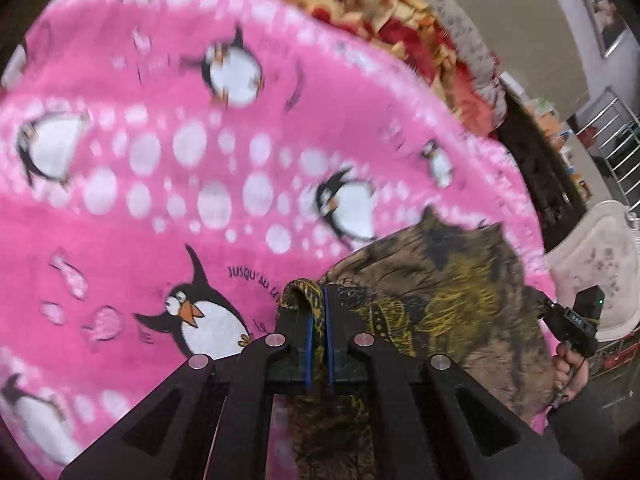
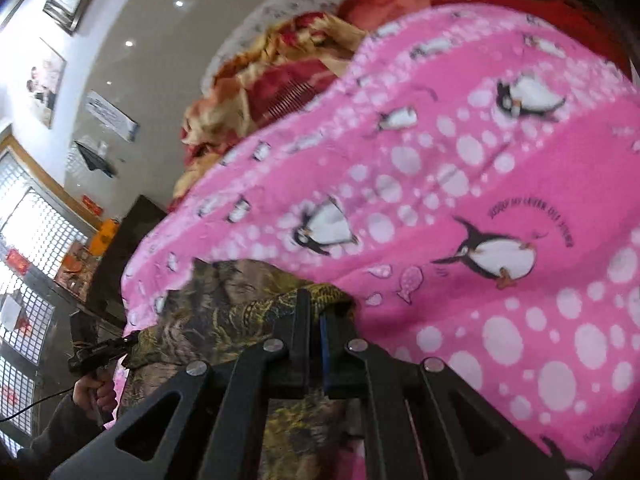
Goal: Fold small clothes
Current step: 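Grasp the strip's hem end with both grippers and lift it toward the collar, then lay the hem end over the strip with both grippers, folding it in half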
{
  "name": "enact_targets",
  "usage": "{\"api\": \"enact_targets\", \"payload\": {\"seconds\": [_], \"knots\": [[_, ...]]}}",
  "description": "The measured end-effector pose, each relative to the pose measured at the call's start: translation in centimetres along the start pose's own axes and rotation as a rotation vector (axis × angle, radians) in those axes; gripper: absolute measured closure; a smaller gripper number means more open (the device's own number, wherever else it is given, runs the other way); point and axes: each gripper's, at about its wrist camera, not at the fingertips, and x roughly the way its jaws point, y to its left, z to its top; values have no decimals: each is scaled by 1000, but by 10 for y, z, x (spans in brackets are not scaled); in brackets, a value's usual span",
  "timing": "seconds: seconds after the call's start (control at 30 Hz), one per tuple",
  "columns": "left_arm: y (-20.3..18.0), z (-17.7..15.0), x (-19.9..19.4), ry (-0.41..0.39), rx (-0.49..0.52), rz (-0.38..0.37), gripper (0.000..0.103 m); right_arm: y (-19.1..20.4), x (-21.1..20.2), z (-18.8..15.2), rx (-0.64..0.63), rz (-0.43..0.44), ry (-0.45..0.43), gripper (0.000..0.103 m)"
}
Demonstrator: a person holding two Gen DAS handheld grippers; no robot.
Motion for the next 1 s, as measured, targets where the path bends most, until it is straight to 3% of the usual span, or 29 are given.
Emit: {"api": "enact_targets", "payload": {"seconds": [0.07, 0.27, 0.3, 0.33, 0.47, 0.53, 0.6, 0.67, 0.73, 0.77, 0.8, 0.87, 0.93, 1.0], "knots": [[3, -2, -1, -21, -18, -14, 103, -5, 10, -3, 21, -24, 43, 98], [6, -5, -34, -36, 13, -11, 102, 0, -16, 5, 53, 52, -3, 90], [6, -5, -46, -74, 22, 29, 84, 2, -23, 7, 46, 51, -18, 85], [4, -1, -54, -113, 14, 52, 74, 6, -32, 9, 38, 50, -38, 78], [14, -4, -82, -215, -85, 147, 74, 22, -58, 16, 9, -8, -101, 73], [-13, -13, -86, -239, -11, 68, 74, 40, -60, 15, -51, -40, -73, 73], [-50, -26, -73, -184, 105, -10, 74, 64, -43, 8, -147, -64, 32, 73], [-95, -45, -40, -29, 271, -82, 75, 89, -17, -7, -271, -115, 164, 73], [-126, -68, 7, 169, 429, -22, 85, 106, 19, -27, -415, -265, 309, 73], [-132, -76, 23, 201, 489, 48, 85, 106, 36, -36, -462, -355, 378, 73], [-136, -77, 27, 177, 520, 73, 85, 106, 54, -43, -501, -431, 417, 70], [-137, -59, 34, 145, 497, 94, 85, 112, 64, -39, -531, -454, 398, 61], [-126, -28, 43, 102, 419, 162, 85, 114, 76, -24, -501, -446, 402, 50], [-108, 6, 44, 41, 306, 236, 96, 118, 86, -3, -488, -425, 353, 51]]}}
